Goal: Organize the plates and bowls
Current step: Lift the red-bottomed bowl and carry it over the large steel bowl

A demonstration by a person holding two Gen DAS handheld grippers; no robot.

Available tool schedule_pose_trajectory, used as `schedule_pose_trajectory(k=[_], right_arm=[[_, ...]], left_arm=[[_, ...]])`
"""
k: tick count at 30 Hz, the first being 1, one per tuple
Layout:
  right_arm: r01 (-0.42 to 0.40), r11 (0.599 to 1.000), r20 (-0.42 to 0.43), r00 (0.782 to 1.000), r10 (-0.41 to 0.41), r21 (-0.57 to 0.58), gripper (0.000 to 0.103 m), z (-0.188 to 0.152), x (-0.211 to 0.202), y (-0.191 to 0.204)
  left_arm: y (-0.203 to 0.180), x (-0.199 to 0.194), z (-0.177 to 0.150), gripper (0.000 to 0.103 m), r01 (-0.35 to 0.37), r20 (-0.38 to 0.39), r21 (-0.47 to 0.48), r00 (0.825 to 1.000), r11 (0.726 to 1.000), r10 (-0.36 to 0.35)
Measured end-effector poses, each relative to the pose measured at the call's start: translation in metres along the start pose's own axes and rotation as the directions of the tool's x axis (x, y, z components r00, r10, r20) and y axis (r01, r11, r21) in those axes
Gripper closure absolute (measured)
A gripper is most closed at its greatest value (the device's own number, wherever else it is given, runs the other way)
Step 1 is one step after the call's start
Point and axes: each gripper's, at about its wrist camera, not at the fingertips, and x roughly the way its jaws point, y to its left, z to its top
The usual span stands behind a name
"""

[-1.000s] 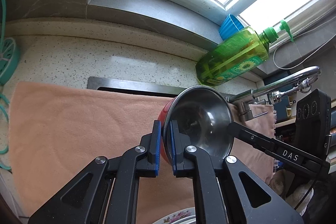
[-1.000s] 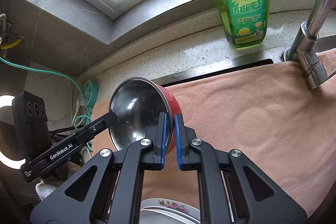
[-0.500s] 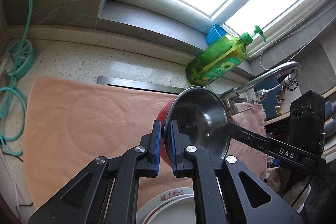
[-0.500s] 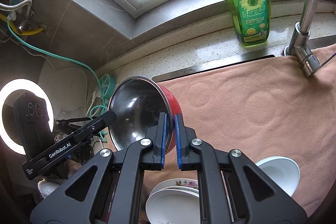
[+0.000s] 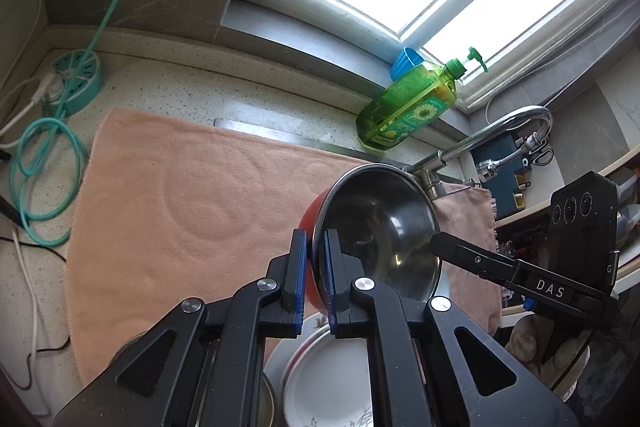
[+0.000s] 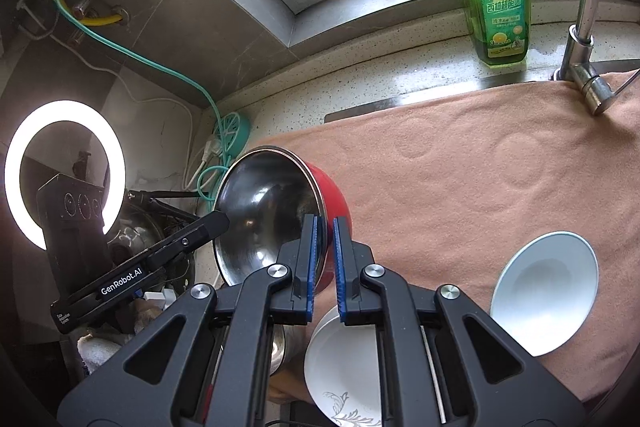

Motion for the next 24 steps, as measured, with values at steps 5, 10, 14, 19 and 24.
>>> schedule_pose_trajectory(k=[5, 10, 14, 19, 24], right_arm=[[-0.017, 1.000, -0.011, 1.000, 0.016, -0.012, 0.095, -0.016, 0.000, 0.012], [-0.034, 0.999, -0.025, 0.999, 0.033, -0.030, 0.095, -0.031, 0.002, 0.024], [-0.040, 0.998, -0.045, 0.998, 0.038, -0.054, 0.095, -0.044, 0.008, 0.037], [-0.040, 0.995, -0.083, 0.996, 0.032, -0.090, 0.095, -0.059, 0.021, 0.052], [-0.033, 0.992, -0.131, 0.991, 0.017, -0.119, 0.095, -0.073, 0.040, 0.062]], left_arm=[[0.005, -0.017, -0.011, 0.096, -0.007, 0.014, -0.003, 1.000, 1.000, 0.007], [0.017, -0.030, -0.026, 0.096, -0.014, 0.022, -0.022, 1.000, 1.000, 0.015], [0.030, -0.037, -0.040, 0.096, -0.025, 0.017, -0.046, 1.000, 0.999, 0.026], [0.048, -0.047, -0.056, 0.096, -0.040, 0.013, -0.077, 0.999, 0.996, 0.042], [0.062, -0.055, -0.071, 0.096, -0.063, 0.006, -0.095, 0.998, 0.994, 0.063]])
